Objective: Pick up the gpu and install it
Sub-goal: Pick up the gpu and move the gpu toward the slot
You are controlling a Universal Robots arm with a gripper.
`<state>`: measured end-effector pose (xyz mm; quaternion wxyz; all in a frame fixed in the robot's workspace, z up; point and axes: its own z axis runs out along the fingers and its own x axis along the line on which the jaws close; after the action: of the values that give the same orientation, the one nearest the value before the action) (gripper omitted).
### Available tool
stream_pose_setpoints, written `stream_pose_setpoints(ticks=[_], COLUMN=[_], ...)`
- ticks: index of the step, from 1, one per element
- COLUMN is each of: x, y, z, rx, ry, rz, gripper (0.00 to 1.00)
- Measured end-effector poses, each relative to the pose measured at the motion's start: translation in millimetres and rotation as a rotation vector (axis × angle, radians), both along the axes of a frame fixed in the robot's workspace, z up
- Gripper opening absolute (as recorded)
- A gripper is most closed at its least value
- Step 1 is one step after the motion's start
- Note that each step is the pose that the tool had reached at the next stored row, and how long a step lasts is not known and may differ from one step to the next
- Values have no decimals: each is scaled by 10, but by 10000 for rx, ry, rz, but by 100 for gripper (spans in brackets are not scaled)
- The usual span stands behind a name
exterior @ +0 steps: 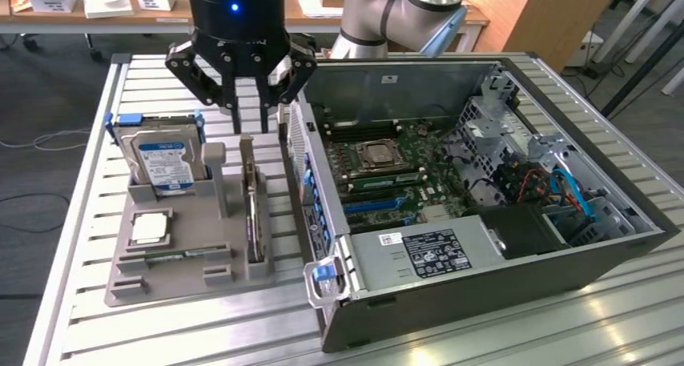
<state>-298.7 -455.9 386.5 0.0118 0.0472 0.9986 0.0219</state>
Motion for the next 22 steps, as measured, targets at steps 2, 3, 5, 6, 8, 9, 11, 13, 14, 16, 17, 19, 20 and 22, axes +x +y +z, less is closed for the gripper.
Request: stream_pose_setpoints(ticks=[2, 3, 5, 6, 8, 9, 11, 13, 14, 16, 17, 19, 20, 22], x=[-1, -2, -4, -6, -7, -8, -10, -11, -12, -13, -13, -14, -14, -14], y=[-1, -2, -1, -1, -1, -1, 0, 0, 0, 0, 0, 0, 0, 0], z=[-5, -13, -43, -62, -98, -116, -153, -189, -208, -244, -262, -295, -308, -317], rx=[2, -5, -10, -10, -11, -10, -9, -9, -10, -10, -10, -10, -10, -12], ry=[-1, -2, -3, -5, -6, -6, -8, -7, -7, -7, -6, -7, -7, -5], rz=[1, 2, 2, 0, 1, 1, 1, 1, 1, 1, 1, 1, 1, 1], gripper=[36, 36, 36, 36, 36, 36, 36, 36, 36, 36, 36, 36, 36, 36])
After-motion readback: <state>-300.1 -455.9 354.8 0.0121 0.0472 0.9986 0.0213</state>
